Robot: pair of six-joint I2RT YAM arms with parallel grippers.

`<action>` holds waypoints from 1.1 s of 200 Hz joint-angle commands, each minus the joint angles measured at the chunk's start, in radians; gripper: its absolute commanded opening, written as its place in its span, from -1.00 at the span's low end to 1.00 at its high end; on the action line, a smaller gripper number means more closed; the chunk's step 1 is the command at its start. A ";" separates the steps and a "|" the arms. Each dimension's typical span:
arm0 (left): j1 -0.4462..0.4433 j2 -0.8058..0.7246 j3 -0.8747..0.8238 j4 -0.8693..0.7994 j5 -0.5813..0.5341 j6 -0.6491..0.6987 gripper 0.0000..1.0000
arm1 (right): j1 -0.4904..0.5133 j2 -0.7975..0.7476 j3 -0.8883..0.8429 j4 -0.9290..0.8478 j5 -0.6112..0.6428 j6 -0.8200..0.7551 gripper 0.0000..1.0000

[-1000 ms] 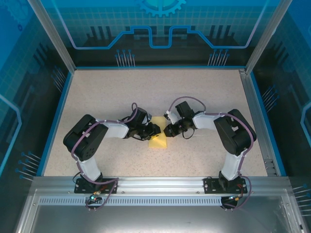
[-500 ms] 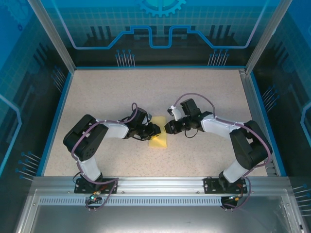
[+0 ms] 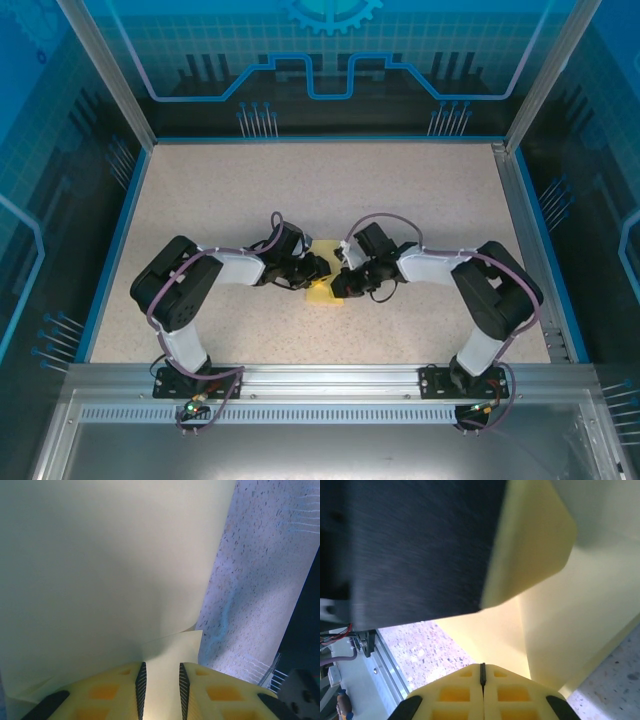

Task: Fold a paper plane with a square sheet of paper (pick it up from the middle)
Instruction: Fold the triangle a second time at the center of the table.

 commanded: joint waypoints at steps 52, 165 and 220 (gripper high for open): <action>-0.013 0.027 -0.018 -0.060 -0.009 0.022 -0.45 | 0.012 0.016 0.049 -0.046 0.028 0.037 -0.85; -0.012 0.027 -0.025 -0.064 -0.018 0.025 -0.47 | 0.011 0.083 0.019 -0.092 0.097 0.030 -0.83; -0.012 0.029 -0.028 -0.066 -0.020 0.026 -0.47 | 0.006 0.098 0.018 -0.107 0.098 0.024 -0.82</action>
